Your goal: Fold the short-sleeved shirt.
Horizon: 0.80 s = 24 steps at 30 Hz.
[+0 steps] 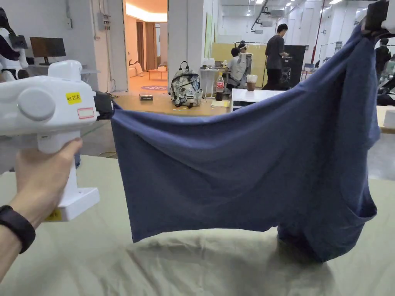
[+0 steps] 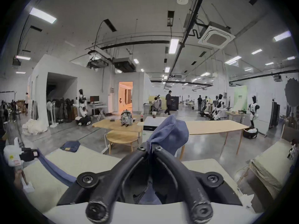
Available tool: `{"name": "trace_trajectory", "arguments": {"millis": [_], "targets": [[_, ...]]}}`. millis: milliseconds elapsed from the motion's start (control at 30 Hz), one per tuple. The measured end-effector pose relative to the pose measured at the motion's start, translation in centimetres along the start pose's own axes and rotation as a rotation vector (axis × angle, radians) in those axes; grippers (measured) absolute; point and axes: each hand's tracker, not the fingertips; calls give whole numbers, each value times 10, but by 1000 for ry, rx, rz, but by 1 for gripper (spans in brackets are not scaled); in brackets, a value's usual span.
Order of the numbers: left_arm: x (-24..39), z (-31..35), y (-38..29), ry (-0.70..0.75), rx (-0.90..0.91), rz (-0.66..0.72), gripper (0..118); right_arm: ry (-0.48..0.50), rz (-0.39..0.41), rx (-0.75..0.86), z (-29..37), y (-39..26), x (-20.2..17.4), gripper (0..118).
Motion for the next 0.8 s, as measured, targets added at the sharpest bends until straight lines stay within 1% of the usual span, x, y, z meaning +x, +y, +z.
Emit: {"name": "trace_trajectory", "arguments": {"millis": [67, 100, 133, 167, 200, 233, 267, 300, 333, 367, 400, 433, 467, 500, 533, 567, 600, 633, 667, 700, 733, 767, 800], "targets": [[-10, 15, -19, -4, -14, -23, 0, -1, 12, -17, 22, -28, -4, 1], [-11, 25, -33, -8, -12, -28, 0, 39, 7, -50, 32, -43, -2, 1], [-8, 39, -51, 18, 20, -39, 0, 68, -12, -60, 42, -63, 0, 1], [-7, 53, -66, 18, -11, -29, 0, 73, -10, -102, 53, -83, 0, 1], [-3, 67, -88, -21, -36, 17, 0, 70, -29, -105, 66, -103, 1, 1], [-3, 76, -114, -67, 18, 63, 0, 89, -78, -102, 81, -127, 3, 1], [-4, 96, -129, -47, -38, 53, 0, 130, -98, -144, 98, -150, 5, 1], [-4, 115, -145, -24, -57, 63, 0, 111, -119, -154, 114, -170, 6, 1], [-14, 126, -164, -35, -31, 74, 0, 103, -147, -165, 130, -190, 8, 1], [-17, 149, -178, -26, -102, 75, 0, 97, -125, -207, 152, -216, 10, 1], [-18, 167, -191, -1, -107, 72, 0, 60, -166, -206, 172, -238, 12, 1], [-23, 185, -206, -4, -116, 70, 0, 84, -217, -234, 195, -261, 13, 1], [-25, 210, -224, 9, -125, 59, 0, 87, -205, -241, 218, -283, 14, 1], [-24, 233, -238, 72, -117, 46, 0, 14, -218, -253, 239, -302, 11, 1], [-25, 253, -251, 92, -138, 51, 0, 3, -229, -279, 260, -319, 10, 1], [-27, 271, -263, 102, -195, 83, 0, 10, -230, -299, 275, -334, 12, 1], [-24, 289, -276, 96, -244, 109, 0, -16, -277, -325, 291, -348, 11, 1], [-24, 302, -289, 105, -252, 109, 0, -19, -290, -332, 304, -360, 10, 1], [-23, 315, -295, 137, -317, 94, 0, -35, -317, -369, 311, -372, 9, 1], [-21, 323, -306, 149, -332, 106, 0, -29, -345, -408, 318, -382, 8, 1], [-25, 324, -319, 112, -333, 128, 0, -17, -352, -434, 321, -393, 8, 1], [-26, 325, -325, 92, -359, 115, 0, -41, -358, -455, 322, -406, 8, 1], [-24, 327, -328, 116, -394, 87, 0, -62, -372, -479, 321, -419, 8, 1]]}}
